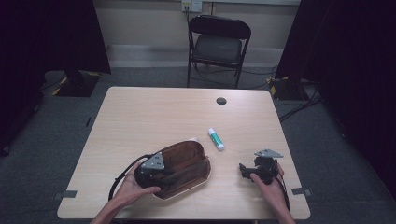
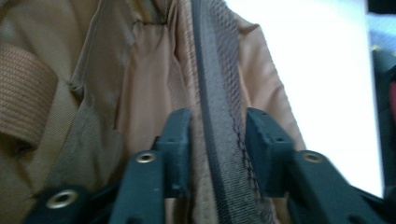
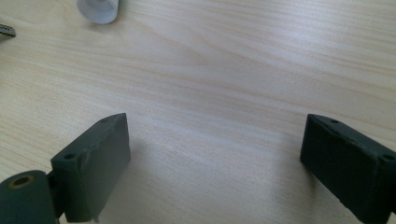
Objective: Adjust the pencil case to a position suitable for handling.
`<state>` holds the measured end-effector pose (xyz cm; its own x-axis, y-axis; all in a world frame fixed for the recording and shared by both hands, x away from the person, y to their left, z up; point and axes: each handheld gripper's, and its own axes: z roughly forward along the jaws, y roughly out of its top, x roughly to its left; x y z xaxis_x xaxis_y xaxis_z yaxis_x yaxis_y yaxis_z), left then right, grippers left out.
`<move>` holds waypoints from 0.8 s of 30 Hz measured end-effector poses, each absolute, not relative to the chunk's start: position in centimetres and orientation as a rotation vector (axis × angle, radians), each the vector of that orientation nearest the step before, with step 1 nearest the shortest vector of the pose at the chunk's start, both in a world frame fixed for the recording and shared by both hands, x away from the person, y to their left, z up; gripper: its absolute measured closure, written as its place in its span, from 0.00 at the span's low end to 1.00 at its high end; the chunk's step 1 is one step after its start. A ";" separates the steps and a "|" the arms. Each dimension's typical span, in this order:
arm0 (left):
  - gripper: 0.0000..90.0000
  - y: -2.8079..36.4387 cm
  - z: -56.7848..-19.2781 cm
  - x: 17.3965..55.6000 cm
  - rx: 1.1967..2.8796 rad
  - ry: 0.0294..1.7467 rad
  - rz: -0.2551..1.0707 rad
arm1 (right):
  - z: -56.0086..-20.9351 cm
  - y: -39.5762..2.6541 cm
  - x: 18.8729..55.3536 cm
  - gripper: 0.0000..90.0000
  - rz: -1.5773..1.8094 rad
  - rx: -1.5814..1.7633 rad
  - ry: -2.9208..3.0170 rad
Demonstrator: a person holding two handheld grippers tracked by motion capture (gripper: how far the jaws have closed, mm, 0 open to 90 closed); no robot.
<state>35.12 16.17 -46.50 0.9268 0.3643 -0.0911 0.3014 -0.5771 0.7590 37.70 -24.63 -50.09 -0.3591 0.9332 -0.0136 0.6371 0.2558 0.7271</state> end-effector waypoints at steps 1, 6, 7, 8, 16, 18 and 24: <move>0.65 16.2 -46.4 35.0 2.215 0.484 0.099 | -50.1 -24.6 37.7 0.08 0.888 1.425 2.088; 0.62 16.5 -45.9 35.0 2.173 0.474 0.072 | -50.1 -24.6 37.7 0.08 0.888 1.424 2.088; 0.62 16.5 -45.8 35.0 2.168 0.473 0.078 | -50.1 -24.6 37.7 0.08 0.889 1.425 2.088; 0.62 16.5 -45.7 35.0 2.168 0.475 0.084 | -50.1 -24.6 37.7 0.08 0.889 1.425 2.088; 0.61 17.1 -44.5 35.2 2.061 0.519 0.054 | -50.1 -24.6 37.7 0.08 0.889 1.426 2.087; 0.61 17.3 -44.3 35.3 2.052 0.516 0.057 | -50.1 -24.6 37.7 0.08 0.889 1.426 2.087; 0.61 17.1 -42.5 34.8 2.033 0.520 0.099 | -50.1 -24.6 37.7 0.08 0.889 1.424 2.088</move>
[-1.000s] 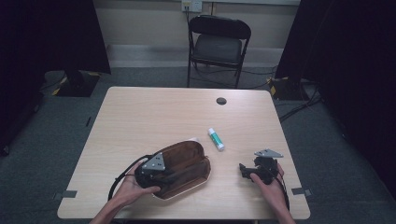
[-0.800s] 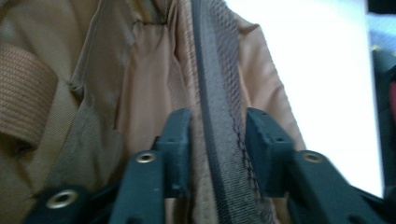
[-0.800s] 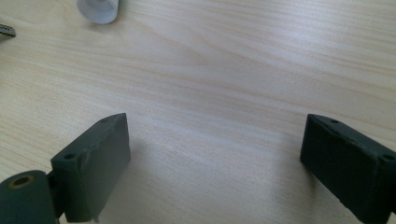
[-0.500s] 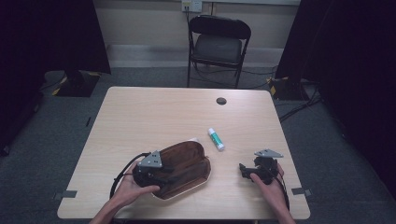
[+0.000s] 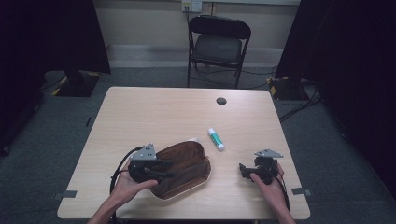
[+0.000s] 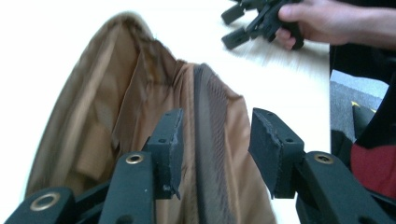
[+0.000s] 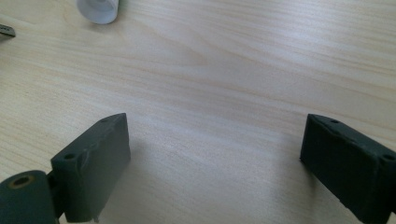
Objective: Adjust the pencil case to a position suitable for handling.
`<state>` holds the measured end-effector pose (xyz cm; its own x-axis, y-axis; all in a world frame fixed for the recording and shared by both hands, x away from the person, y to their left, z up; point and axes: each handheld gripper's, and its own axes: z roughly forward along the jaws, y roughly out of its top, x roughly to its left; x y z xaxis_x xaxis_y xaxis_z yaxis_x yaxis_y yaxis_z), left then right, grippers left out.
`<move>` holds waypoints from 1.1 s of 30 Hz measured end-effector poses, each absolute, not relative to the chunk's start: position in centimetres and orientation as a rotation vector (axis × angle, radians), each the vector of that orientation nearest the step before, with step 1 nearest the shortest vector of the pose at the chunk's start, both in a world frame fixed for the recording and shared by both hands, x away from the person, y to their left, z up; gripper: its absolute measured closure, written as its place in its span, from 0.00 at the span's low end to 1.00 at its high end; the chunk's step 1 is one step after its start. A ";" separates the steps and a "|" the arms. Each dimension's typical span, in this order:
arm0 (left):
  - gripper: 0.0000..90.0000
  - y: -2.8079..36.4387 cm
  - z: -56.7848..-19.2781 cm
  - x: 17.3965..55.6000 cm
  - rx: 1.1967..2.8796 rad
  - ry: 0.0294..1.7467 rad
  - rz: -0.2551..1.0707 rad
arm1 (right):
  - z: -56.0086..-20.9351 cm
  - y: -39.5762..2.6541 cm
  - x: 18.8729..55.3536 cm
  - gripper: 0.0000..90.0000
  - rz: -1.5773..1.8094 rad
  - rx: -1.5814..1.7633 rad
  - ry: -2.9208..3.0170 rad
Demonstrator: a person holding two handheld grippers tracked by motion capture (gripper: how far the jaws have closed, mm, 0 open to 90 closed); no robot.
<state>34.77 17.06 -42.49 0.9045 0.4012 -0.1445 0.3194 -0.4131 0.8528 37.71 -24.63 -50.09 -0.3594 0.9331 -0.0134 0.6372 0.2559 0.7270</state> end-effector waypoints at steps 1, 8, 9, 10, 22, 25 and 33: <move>0.61 17.0 -42.3 34.7 2.024 0.522 0.104 | -50.1 -24.6 37.7 0.08 0.890 1.423 2.090; 0.59 18.2 -40.9 34.8 1.982 0.549 0.122 | -50.1 -24.6 37.7 0.08 0.890 1.420 2.090; 0.57 18.4 -40.8 34.8 1.979 0.560 0.143 | -50.1 -24.6 37.7 0.08 0.890 1.420 2.090; 0.56 18.7 -40.5 34.8 1.967 0.568 0.155 | -50.1 -24.6 37.7 0.08 0.890 1.421 2.090; 0.47 21.9 -39.3 35.4 1.885 0.672 0.235 | -50.1 -24.6 37.7 0.08 0.890 1.421 2.090; 0.44 23.1 -38.9 35.4 1.864 0.701 0.252 | -50.1 -24.6 37.7 0.08 0.890 1.421 2.090; 0.42 26.7 -40.4 35.2 1.921 0.829 0.354 | -50.1 -24.6 37.8 0.08 0.888 1.423 2.089</move>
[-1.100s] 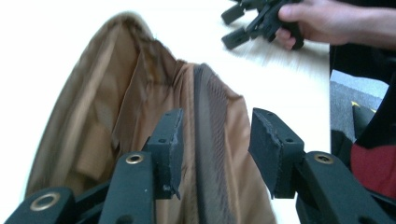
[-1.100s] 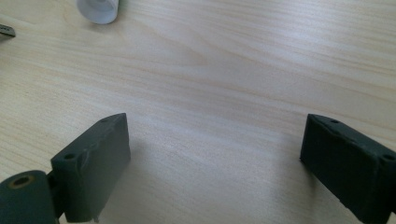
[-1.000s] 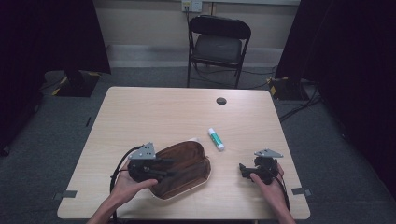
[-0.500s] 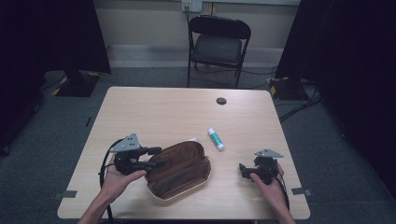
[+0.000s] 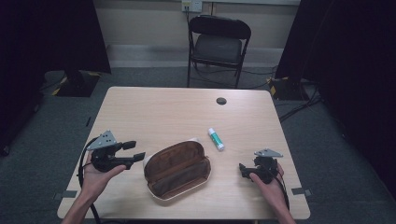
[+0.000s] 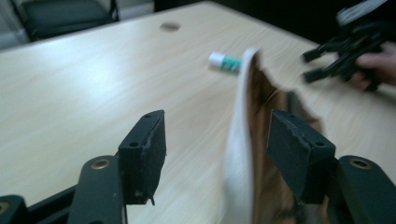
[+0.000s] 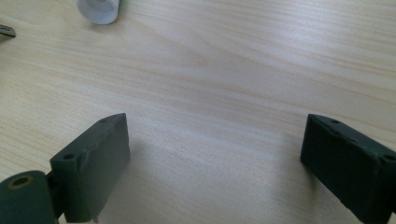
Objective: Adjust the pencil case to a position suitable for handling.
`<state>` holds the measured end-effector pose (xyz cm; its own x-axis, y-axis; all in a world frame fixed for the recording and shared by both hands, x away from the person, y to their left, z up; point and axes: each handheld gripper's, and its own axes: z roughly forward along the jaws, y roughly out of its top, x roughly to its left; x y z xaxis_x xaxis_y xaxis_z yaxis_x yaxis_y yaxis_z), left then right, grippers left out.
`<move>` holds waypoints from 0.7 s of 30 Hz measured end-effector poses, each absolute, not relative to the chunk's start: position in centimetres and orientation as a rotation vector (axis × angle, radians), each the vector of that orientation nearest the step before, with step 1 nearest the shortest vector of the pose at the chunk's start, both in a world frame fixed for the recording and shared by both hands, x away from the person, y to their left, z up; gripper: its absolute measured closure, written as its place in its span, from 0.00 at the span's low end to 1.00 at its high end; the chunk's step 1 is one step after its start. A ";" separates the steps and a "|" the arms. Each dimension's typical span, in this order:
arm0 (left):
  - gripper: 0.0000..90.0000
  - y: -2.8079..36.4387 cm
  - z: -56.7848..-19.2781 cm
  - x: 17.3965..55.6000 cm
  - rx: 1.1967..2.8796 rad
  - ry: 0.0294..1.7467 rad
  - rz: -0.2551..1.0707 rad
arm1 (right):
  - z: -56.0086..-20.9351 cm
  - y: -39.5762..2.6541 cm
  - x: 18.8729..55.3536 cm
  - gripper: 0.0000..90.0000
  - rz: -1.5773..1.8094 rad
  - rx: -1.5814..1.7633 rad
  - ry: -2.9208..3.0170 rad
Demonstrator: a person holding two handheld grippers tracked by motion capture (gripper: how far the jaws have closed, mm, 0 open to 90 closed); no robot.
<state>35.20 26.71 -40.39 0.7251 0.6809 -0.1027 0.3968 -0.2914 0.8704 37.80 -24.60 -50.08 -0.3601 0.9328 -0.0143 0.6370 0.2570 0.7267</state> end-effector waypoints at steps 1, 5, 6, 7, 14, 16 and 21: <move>0.41 27.1 -40.7 35.2 1.936 0.851 0.368 | -50.1 -24.6 37.8 0.08 0.887 1.424 2.089; 0.38 28.4 -42.4 35.4 1.940 0.914 0.362 | -50.1 -24.6 37.9 0.08 0.889 1.425 2.093; 0.37 28.7 -42.9 35.5 1.957 0.931 0.360 | -50.1 -24.5 37.9 0.08 0.887 1.427 2.090; 0.38 28.9 -43.4 35.7 1.972 0.960 0.349 | -50.1 -24.5 37.9 0.08 0.886 1.428 2.086; 0.37 30.3 -46.3 36.5 2.025 1.059 0.329 | -50.0 -24.1 38.5 0.15 0.896 1.406 2.107; 0.37 30.4 -46.8 36.5 2.022 1.102 0.344 | -49.8 -23.9 38.8 0.19 0.901 1.397 2.112; 0.35 30.1 -48.4 36.7 2.081 1.117 0.289 | -49.5 -23.5 39.3 0.31 0.938 1.344 2.161</move>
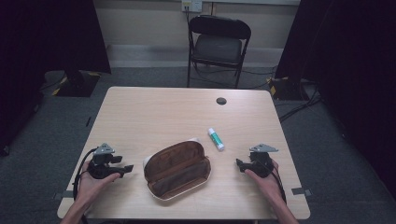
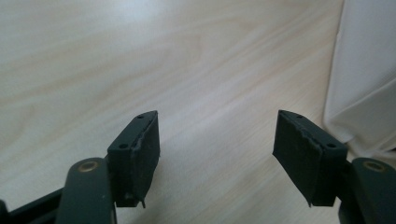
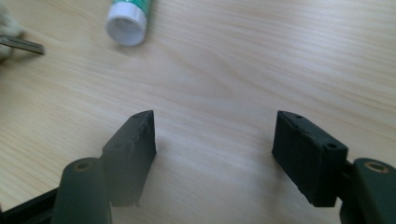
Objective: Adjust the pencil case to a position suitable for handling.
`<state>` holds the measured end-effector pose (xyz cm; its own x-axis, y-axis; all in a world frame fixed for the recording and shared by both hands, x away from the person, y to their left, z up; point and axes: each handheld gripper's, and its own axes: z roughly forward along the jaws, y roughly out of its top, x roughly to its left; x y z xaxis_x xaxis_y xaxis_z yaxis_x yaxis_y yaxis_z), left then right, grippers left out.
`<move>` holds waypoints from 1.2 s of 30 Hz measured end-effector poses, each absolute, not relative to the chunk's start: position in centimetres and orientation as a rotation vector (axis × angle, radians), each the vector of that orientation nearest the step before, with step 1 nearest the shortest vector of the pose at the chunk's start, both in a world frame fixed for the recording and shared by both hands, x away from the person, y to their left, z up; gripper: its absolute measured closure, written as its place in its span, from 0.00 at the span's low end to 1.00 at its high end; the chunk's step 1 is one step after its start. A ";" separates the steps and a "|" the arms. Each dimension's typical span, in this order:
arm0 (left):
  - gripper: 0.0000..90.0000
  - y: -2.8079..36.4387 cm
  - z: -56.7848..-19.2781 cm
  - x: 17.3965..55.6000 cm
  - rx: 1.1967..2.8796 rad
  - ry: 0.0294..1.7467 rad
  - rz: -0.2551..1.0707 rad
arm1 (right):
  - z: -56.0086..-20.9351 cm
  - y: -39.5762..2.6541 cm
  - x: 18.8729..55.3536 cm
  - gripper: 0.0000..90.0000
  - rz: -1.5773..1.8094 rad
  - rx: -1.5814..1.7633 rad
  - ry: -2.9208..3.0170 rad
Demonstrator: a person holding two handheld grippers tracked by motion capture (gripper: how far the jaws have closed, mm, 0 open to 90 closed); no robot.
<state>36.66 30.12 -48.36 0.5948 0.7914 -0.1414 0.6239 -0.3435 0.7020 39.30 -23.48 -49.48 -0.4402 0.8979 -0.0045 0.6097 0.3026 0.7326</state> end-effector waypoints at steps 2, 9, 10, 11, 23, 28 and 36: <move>0.34 30.0 -48.9 36.7 2.114 1.111 0.294 | -49.3 -23.1 39.7 0.34 0.928 1.341 2.198; 0.28 29.5 -49.4 36.4 2.151 1.073 0.411 | -47.7 -21.1 41.3 0.43 1.034 1.275 2.278; 0.28 29.4 -49.5 36.4 2.155 1.070 0.428 | -47.4 -20.7 41.6 0.43 1.042 1.259 2.283; 0.27 29.4 -49.6 36.4 2.149 1.070 0.426 | -47.3 -20.4 41.8 0.45 1.045 1.250 2.287; 0.15 29.7 -50.2 36.4 2.099 1.073 0.466 | -46.7 -17.1 45.6 0.58 1.095 1.198 2.333; 0.15 29.7 -50.2 36.4 2.099 1.072 0.466 | -47.4 -16.1 46.6 0.61 1.049 1.191 2.338; 0.13 29.8 -50.2 36.6 2.108 1.066 0.465 | -48.6 -16.1 47.5 0.64 1.035 1.236 2.353</move>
